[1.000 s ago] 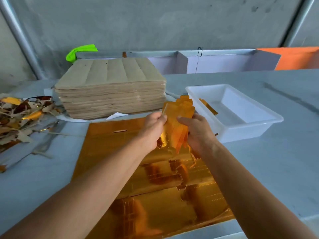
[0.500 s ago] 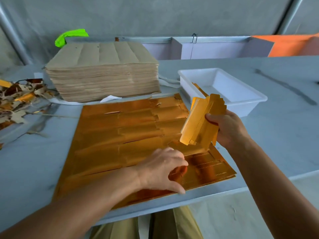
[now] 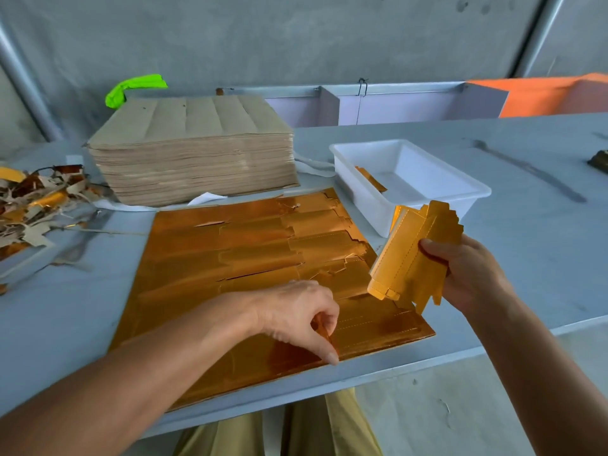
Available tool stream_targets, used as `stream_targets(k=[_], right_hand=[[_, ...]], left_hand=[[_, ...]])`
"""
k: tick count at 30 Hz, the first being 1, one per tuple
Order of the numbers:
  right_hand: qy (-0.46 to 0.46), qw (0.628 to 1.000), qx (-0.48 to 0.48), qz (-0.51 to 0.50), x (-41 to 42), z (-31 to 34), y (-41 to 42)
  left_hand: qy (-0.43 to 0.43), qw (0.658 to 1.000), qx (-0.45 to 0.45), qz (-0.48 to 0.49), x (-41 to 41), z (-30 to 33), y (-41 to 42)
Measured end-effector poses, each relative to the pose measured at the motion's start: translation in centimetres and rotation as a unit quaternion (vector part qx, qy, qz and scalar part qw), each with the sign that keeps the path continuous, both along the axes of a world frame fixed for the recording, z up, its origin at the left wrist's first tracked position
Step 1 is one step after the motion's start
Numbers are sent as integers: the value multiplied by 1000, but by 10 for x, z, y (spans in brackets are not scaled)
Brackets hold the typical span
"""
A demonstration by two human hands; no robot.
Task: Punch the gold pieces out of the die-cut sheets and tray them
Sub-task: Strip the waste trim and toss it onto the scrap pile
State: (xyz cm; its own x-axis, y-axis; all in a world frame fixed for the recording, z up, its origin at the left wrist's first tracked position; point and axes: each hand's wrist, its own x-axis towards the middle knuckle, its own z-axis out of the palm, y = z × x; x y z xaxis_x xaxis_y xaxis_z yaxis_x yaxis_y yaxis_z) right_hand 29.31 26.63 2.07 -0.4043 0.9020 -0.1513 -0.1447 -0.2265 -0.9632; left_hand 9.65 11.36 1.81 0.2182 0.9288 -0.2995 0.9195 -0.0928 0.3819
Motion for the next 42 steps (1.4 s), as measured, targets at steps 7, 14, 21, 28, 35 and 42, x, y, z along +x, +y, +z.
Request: stream_targets(k=[7, 14, 21, 28, 35, 42], right_hand=[[34, 999, -24, -4, 8, 3, -4], [51, 997, -42, 31, 17, 2, -13], [56, 987, -20, 149, 19, 14, -42], [-23, 983, 4, 181, -11, 18, -58], [-17, 994, 1, 106, -8, 24, -38], [-40, 996, 16, 79, -18, 26, -23]], left_hand=[[-128, 990, -44, 31, -9, 15, 0], [-146, 987, 3, 67, -26, 29, -4], [-216, 965, 89, 120, -48, 50, -13], [-255, 952, 100, 136, -57, 56, -13], [-192, 979, 12, 59, -31, 34, -20], [-148, 988, -31, 10, -23, 32, -15]])
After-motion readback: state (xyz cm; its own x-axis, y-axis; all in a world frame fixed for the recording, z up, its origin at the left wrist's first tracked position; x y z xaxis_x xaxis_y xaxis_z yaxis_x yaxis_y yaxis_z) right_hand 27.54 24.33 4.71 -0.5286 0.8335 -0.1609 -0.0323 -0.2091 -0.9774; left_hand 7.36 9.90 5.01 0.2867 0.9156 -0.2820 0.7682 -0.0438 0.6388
